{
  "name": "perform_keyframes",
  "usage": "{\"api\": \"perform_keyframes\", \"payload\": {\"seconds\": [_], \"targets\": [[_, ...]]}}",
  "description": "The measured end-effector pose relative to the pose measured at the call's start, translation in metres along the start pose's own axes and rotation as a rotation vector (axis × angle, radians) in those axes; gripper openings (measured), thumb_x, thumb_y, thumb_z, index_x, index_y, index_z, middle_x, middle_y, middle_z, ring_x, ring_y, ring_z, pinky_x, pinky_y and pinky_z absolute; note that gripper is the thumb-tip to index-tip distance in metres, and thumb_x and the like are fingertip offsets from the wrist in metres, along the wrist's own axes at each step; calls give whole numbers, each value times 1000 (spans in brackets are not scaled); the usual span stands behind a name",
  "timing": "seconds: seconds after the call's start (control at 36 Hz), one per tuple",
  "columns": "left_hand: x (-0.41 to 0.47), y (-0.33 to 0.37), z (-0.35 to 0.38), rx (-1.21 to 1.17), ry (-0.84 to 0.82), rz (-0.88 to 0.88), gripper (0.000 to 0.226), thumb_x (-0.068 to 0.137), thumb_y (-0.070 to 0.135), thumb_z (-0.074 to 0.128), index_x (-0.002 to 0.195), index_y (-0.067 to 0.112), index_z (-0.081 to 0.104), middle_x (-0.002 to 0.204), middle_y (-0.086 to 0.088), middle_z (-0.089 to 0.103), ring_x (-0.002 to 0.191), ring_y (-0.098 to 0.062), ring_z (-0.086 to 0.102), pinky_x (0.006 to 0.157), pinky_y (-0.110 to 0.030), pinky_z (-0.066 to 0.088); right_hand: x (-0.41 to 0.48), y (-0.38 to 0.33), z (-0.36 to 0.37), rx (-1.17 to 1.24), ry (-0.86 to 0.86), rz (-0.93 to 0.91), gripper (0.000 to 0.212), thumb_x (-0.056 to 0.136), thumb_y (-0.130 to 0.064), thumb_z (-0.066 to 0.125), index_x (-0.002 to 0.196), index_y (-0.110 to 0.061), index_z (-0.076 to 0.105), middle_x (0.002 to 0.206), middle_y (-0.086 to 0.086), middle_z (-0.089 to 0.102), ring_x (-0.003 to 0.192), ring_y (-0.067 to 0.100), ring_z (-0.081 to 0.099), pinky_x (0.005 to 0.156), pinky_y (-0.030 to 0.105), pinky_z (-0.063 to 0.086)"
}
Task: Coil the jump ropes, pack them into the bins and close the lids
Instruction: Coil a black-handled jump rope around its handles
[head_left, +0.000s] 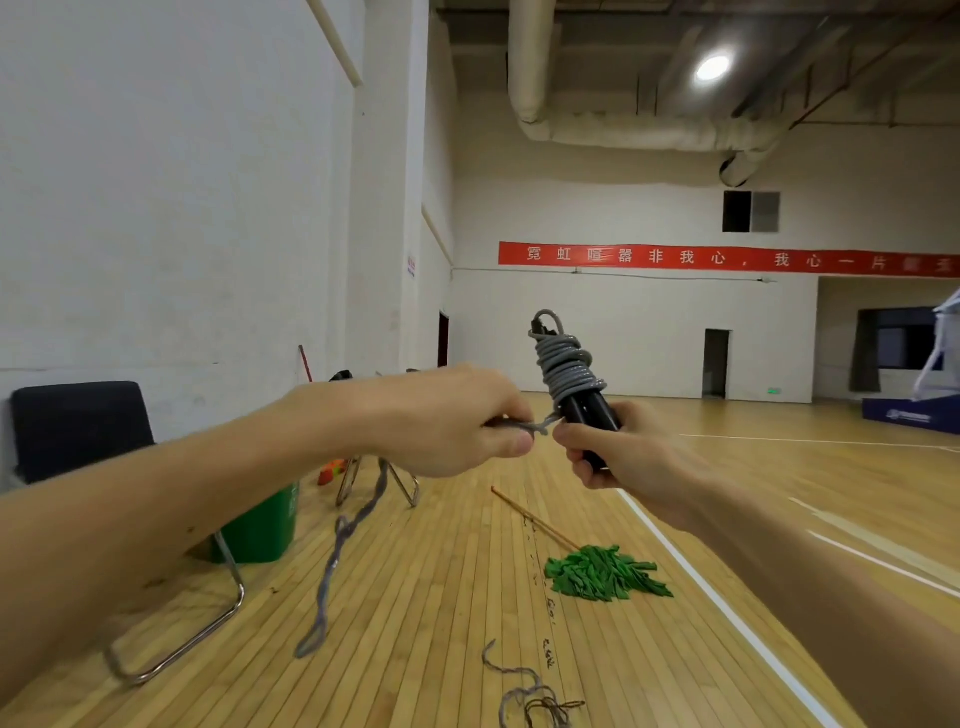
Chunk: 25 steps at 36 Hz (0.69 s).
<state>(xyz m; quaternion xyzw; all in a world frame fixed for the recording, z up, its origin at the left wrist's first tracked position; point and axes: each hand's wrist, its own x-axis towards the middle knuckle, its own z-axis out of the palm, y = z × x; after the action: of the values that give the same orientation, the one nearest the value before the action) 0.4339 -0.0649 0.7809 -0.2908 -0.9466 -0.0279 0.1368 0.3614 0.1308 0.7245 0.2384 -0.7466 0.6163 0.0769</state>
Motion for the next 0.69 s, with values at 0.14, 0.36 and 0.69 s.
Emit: {"api": "perform_keyframes", "payload": {"seconds": [0.14, 0.36, 0.69], "targets": [[8, 16, -26, 247, 25, 46, 29, 106, 34, 45, 90, 19, 63, 78, 3, 61, 71, -12, 56, 69, -33, 46, -1, -10, 6, -95, -53, -18, 8, 93, -5, 67, 92, -5, 59, 67, 5, 55, 54, 13, 52, 54, 24, 47], [19, 29, -46, 679, 37, 214, 25, 106, 36, 43, 108, 27, 66, 93, 8, 68, 88, -16, 63, 75, -34, 52, -17, -30, 15, -489, -435, 94, 17, 93, -19, 71, 85, -9, 60, 61, -3, 60, 52, 10, 54, 57, 26, 46], [27, -4, -29, -5, -242, 204, 25, 104, 30, 50, 95, 25, 72, 62, 23, 57, 58, -1, 49, 60, -11, 37, -42, -43, 26, -595, -733, 47, 13, 95, -17, 68, 90, -14, 57, 63, -7, 58, 53, 6, 53, 53, 18, 44]]}}
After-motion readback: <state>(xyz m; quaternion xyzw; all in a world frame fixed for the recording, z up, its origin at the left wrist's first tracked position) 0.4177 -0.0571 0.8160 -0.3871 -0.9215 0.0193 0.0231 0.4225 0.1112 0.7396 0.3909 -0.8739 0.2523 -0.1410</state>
